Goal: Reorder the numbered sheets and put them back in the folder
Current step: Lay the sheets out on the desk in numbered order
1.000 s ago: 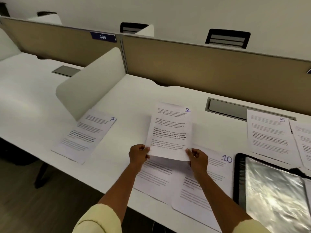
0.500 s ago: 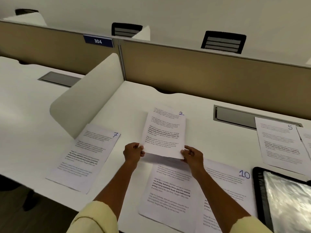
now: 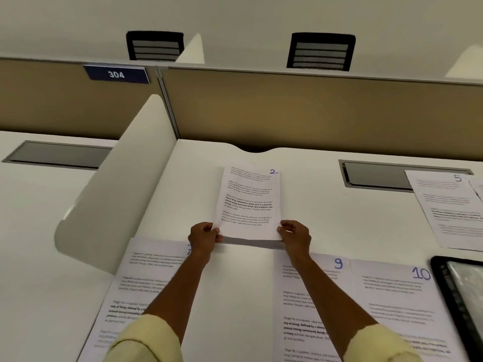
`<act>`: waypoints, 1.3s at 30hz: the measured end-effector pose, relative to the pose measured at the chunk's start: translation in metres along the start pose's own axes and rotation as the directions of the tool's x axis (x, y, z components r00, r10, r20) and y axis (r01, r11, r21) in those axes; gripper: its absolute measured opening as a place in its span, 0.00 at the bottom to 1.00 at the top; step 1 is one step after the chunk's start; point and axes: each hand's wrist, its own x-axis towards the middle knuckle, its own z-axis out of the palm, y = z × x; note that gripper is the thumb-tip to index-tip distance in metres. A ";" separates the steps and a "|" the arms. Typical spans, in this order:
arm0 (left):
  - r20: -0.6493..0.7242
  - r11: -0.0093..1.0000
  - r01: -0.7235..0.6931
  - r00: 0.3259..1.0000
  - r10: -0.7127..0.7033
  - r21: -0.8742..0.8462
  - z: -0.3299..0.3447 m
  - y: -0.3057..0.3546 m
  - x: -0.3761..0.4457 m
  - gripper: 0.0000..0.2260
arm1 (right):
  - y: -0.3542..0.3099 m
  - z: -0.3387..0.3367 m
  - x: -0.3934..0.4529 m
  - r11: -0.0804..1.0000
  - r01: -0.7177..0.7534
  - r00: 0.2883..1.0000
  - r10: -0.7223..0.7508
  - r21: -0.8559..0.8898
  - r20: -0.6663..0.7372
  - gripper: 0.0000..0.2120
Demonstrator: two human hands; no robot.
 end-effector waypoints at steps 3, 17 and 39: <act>0.009 0.999 -0.009 1.000 0.009 0.050 -0.004 0.005 0.021 0.02 | -0.003 0.020 0.006 1.000 -0.018 1.000 0.017 -0.016 -0.020 0.10; 0.075 0.973 -0.072 0.996 0.057 0.220 -0.020 0.007 0.065 0.06 | 0.004 0.066 0.013 0.979 0.093 0.994 -0.101 -0.182 -0.039 0.18; 0.191 0.676 -0.457 0.882 0.432 0.578 -0.030 -0.001 0.028 0.17 | 0.008 0.040 -0.024 0.902 0.237 0.968 -0.249 -0.360 0.013 0.26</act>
